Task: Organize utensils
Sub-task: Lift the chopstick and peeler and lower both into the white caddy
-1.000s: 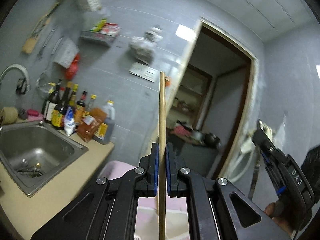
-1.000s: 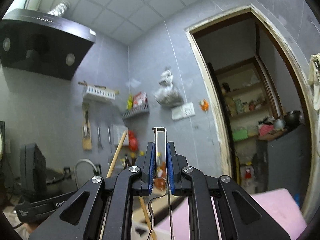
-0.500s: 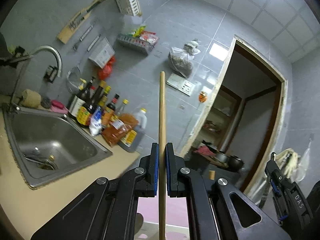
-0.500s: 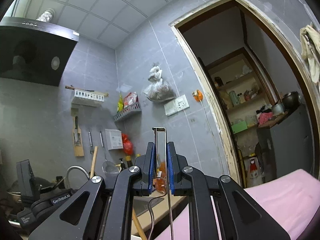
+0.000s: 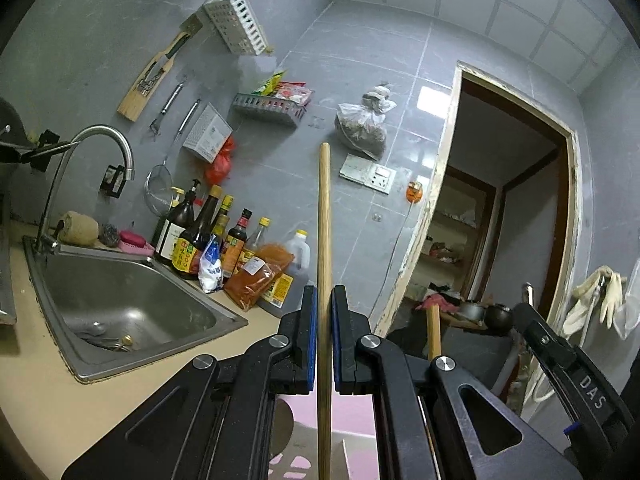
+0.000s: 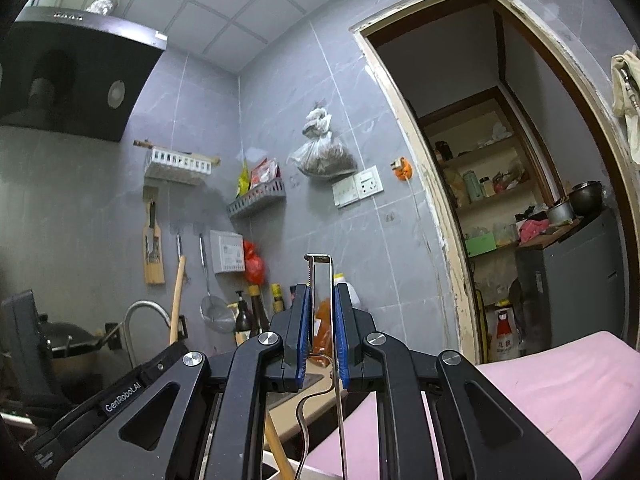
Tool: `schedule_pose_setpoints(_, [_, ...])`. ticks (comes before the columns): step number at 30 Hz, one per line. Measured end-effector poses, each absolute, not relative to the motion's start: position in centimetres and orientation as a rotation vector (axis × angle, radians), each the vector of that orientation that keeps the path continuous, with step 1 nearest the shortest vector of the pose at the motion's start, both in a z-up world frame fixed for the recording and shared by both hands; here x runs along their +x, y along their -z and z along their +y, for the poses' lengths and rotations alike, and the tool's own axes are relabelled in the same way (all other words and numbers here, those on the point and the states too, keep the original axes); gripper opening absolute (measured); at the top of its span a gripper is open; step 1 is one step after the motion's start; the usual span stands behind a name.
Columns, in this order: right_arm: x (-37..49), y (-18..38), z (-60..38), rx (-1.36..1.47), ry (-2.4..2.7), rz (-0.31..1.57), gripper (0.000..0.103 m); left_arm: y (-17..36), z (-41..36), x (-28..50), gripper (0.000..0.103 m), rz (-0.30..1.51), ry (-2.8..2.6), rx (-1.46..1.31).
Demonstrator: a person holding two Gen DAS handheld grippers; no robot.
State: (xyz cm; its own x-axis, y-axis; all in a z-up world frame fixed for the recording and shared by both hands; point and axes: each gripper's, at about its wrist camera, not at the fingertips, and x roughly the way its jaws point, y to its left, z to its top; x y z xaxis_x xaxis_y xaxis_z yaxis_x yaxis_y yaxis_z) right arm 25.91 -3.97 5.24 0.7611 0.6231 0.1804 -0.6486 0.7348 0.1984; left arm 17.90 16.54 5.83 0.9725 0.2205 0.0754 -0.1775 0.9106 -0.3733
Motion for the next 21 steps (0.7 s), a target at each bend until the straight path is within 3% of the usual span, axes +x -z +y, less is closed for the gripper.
schedule_pose_setpoints(21, [25.2,-3.0,-2.3,0.147,-0.758,0.013,0.011,-3.8,14.7,17.6,0.005,0.022,-0.15,-0.288])
